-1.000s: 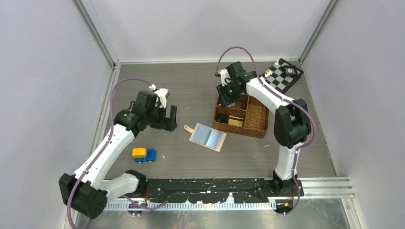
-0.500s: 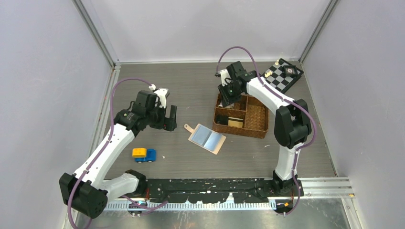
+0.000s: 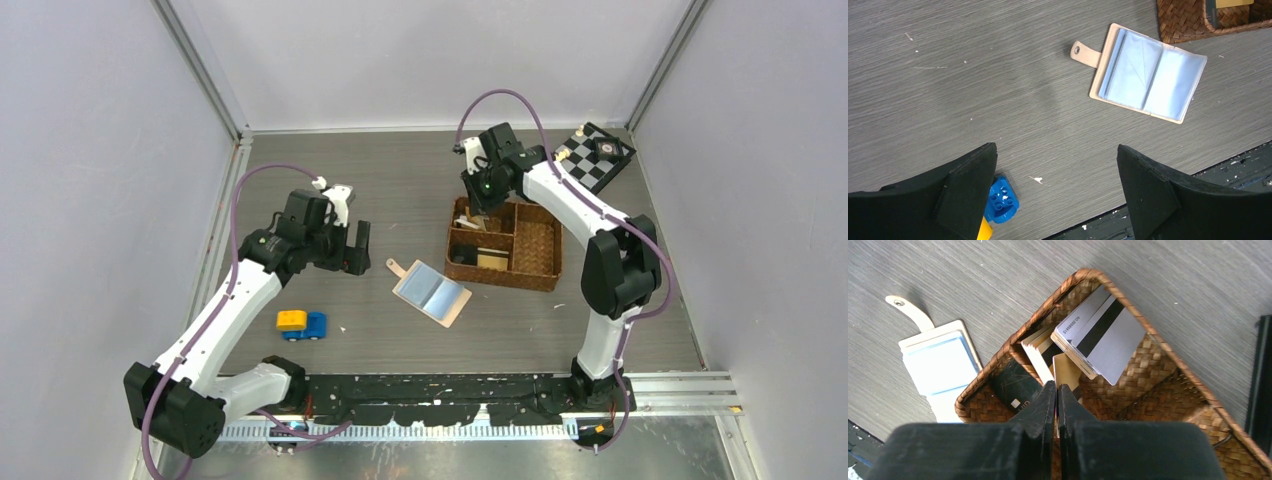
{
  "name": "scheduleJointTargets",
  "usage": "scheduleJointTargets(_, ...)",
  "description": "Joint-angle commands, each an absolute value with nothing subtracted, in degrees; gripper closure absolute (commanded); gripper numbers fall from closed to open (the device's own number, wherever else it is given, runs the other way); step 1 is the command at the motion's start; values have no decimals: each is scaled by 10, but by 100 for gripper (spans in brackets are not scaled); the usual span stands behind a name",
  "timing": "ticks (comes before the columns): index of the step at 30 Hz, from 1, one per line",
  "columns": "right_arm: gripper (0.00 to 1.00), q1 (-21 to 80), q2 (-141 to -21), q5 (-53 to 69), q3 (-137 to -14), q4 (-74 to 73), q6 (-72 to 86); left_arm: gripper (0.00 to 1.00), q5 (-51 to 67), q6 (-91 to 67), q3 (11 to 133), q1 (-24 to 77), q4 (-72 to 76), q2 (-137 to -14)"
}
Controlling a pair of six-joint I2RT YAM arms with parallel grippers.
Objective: Put the credit cards into the card holder
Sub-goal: Pick up the credit card from the storage box.
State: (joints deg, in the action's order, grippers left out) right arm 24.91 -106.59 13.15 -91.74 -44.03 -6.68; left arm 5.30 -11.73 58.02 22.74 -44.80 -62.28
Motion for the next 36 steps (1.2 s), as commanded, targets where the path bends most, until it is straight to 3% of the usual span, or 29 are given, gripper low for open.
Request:
scheduleJointTargets(1,93,254,-1005,117,-926,-428,-56,8,82,-112,579,224,-428,-617)
scheduleJointTargets(5,99,268,-954,63,-908,-410,-54,12,123,-107,574,224,-417,-612)
scheduleJointTargets(15,100,334,-841,-10,-888,-420,-16,17,225,-97,562,225,-383,-589)
scheduleJointTargets(23,100,385,-802,211,-847,-424,45,19,428,-102,540,248,-316,-565)
scheduleJointTargets(33,100,418,-767,449,-772,-327,137,18,510,-111,535,299,-294,-573)
scheduleJointTargets(36,100,423,-768,472,-766,-312,148,24,526,-120,534,309,-284,-578)
